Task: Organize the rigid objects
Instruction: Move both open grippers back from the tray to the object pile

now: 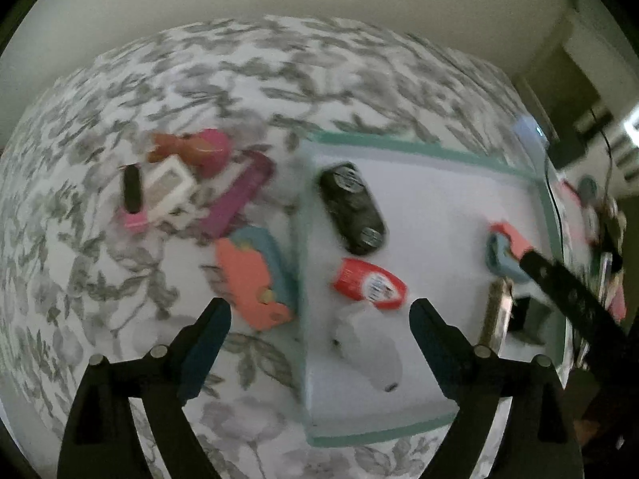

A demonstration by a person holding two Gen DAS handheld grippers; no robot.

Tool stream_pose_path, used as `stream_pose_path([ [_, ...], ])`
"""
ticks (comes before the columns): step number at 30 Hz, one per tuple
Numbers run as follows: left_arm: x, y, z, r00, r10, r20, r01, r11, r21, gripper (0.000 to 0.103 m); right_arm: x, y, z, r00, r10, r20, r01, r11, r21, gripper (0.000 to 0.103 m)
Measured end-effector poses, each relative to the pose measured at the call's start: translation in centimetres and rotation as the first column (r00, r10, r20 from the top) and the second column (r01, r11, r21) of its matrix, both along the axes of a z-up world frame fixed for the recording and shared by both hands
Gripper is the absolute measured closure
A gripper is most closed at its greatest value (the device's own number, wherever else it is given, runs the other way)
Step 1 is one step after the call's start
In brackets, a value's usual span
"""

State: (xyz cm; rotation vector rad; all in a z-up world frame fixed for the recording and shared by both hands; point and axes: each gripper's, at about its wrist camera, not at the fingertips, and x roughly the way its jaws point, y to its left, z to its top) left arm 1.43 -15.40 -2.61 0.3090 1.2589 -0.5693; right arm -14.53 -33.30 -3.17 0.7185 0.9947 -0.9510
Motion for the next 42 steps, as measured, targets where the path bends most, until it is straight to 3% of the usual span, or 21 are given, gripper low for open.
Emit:
stream_pose_path([
  [1,0.4,0.4,0.1,1.0,0.027,0.001,-0.027,1.0,-0.002,0.012,0.2,0.2,0.1,1.0,0.014,0.001,-0.014,1.0,-0.007,0.0],
  [7,3.9,3.9,0.6,0.98,0.198,0.002,-0.198,0.979,-0.043,0.01,1.7,1.4,0.4,0.997,0.083,0.006,-0.083,0.996,-0.039,0.0],
  [12,6.2,7.0,1.4,0.951,0.294,0.092,-0.294,0.956,-0.015,0.01,3.7,3.3,0.7,0.982,0.188,0.024,-0.187,0.981,-0.046,0.0],
  [24,10.0,14.2,0.7,0.872,0.469,0.143,-0.477,0.879,0.028,0.01,9.2,10.0,1.0,0.895,0.417,0.158,-0.425,0.905,0.015,0.0],
  [33,11.1,15.8,-0.6,0.871,0.486,0.068,-0.488,0.872,0.03,0.01,12.7,13.4,-0.2,0.842,0.513,0.17,-0.526,0.85,0.041,0.0],
  [42,12.5,15.9,-2.1,0.874,0.486,0.022,-0.486,0.873,0.037,0.01,15.4,15.0,-0.7,0.791,0.59,0.163,-0.597,0.802,-0.003,0.0],
])
